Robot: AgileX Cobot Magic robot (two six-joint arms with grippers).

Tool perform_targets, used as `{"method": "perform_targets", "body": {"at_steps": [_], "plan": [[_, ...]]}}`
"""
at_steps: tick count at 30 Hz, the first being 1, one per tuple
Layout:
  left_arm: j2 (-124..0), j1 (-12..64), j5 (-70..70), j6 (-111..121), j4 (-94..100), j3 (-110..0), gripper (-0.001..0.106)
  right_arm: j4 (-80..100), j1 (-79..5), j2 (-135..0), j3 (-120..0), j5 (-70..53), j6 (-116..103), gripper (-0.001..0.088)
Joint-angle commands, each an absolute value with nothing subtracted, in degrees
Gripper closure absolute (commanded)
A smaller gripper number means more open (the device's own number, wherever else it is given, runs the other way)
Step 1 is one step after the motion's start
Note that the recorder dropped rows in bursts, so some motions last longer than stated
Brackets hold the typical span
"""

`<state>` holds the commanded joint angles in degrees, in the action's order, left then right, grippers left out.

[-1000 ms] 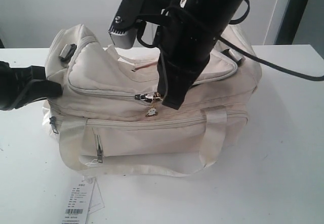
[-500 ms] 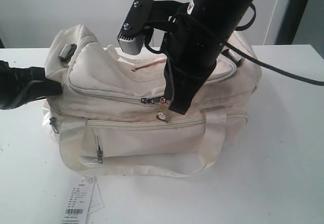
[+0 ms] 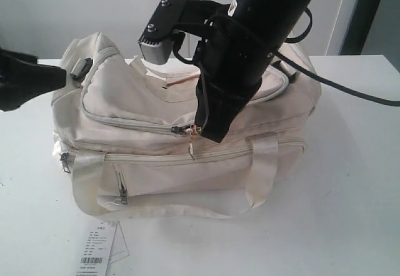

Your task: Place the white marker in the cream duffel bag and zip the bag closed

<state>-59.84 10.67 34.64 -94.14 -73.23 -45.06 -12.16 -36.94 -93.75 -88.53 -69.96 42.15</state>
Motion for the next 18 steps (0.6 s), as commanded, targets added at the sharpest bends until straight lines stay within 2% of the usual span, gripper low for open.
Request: {"method": "perform_targets", "body": {"at_steps": [3,8,18], "plan": [[-62.4,17.33,30.99,-105.35,-67.43,-45.06,0.036,-12.16,-36.94,-93.75,-88.53,-69.96,42.15,0.0868],[-66.92,25.61,23.63,-106.74,-63.49,-45.06,0.041,-12.9,-36.94,-93.75,-88.53,-69.96,42.45,0.0868],[-73.43,28.24,17.2,-108.01,-64.17,-45.4,0.041,-13.01,-36.94,-93.75,-88.53,-69.96,43.21,0.0868]]}}
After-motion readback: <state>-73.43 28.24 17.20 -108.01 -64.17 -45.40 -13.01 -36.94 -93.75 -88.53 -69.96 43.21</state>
